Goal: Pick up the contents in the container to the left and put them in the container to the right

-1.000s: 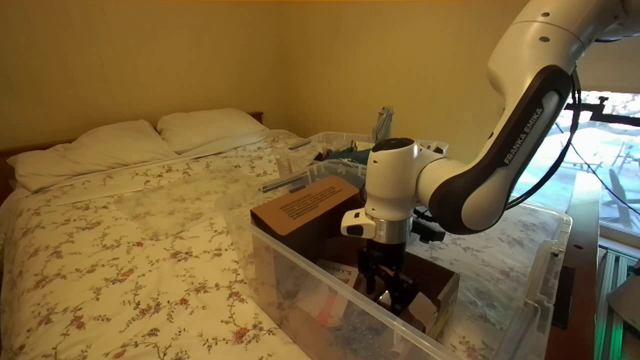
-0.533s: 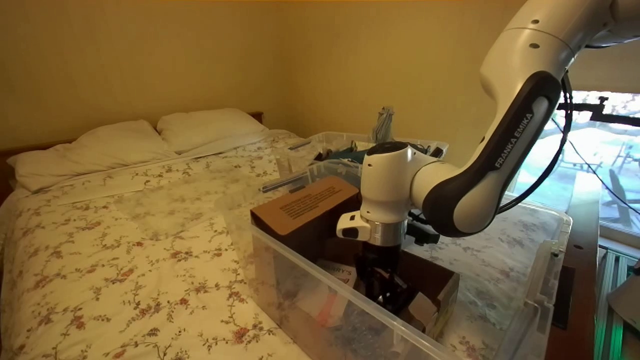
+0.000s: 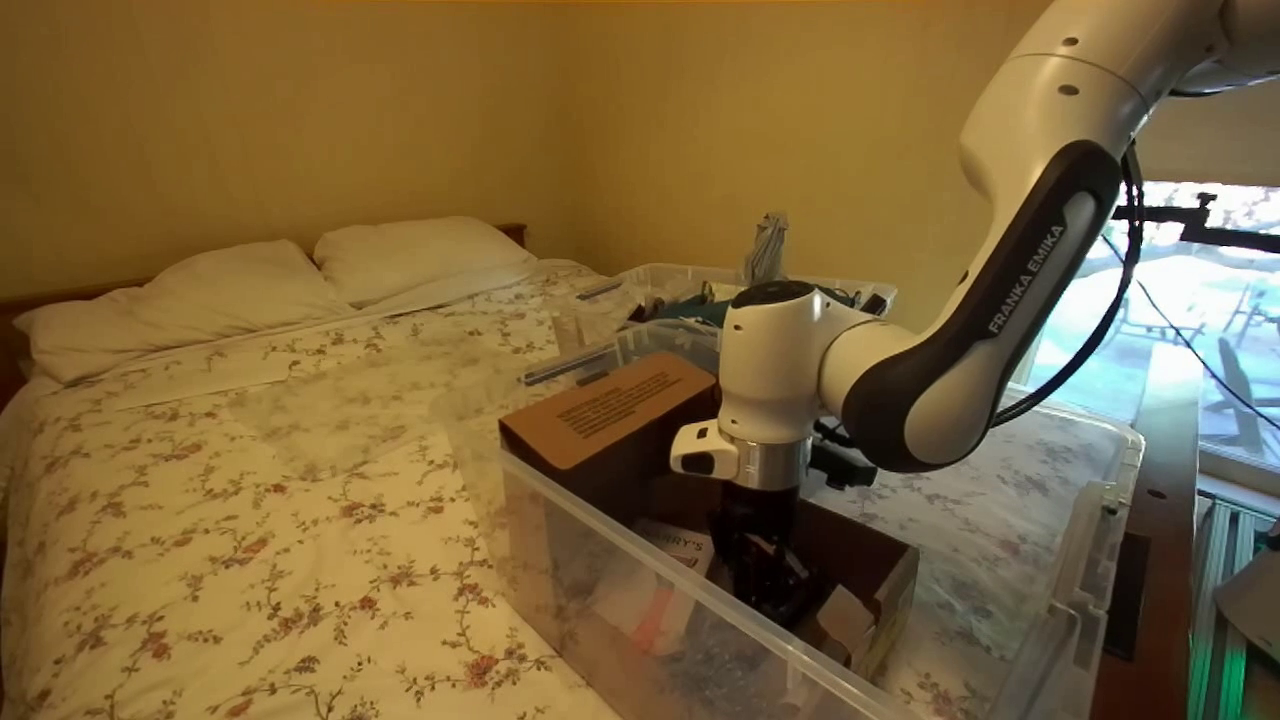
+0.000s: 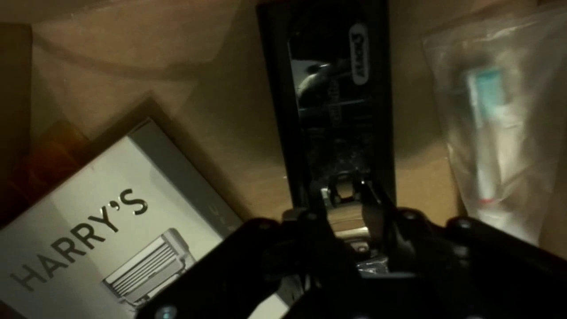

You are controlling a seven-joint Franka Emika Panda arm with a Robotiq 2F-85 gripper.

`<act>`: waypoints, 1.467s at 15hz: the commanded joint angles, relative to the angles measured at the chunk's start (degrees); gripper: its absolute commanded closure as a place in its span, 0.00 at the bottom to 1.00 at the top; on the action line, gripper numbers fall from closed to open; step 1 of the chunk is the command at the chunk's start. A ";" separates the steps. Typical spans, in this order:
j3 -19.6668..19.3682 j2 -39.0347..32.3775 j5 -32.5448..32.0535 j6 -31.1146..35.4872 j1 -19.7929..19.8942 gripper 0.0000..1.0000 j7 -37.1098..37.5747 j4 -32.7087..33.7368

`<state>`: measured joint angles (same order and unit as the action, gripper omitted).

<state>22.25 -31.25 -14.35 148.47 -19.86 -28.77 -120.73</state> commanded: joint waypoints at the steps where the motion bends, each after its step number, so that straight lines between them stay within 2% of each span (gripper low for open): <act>1: -0.71 -0.72 -1.41 -0.12 -0.52 1.00 0.58 0.77; 2: -0.81 -0.64 -1.44 -0.29 -0.59 0.96 0.76 0.76; 5: -0.64 1.15 -0.89 -0.27 -0.22 0.95 1.47 -0.52; 8: -1.27 7.97 -0.95 2.80 -0.09 0.95 5.41 -6.08; 11: -2.63 15.75 -0.94 7.89 -0.13 0.95 11.78 -12.88; 16: -4.74 28.53 -2.63 15.80 -1.43 0.95 23.07 -20.61; 18: -5.91 34.37 -6.91 17.34 -1.97 0.95 29.01 -23.03; 20: -5.83 40.05 -13.86 16.84 -0.92 0.95 35.74 -24.33; 22: -4.55 43.73 -17.68 14.41 0.55 0.95 37.59 -24.35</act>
<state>17.10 4.32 -26.31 164.60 -20.40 3.85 -141.47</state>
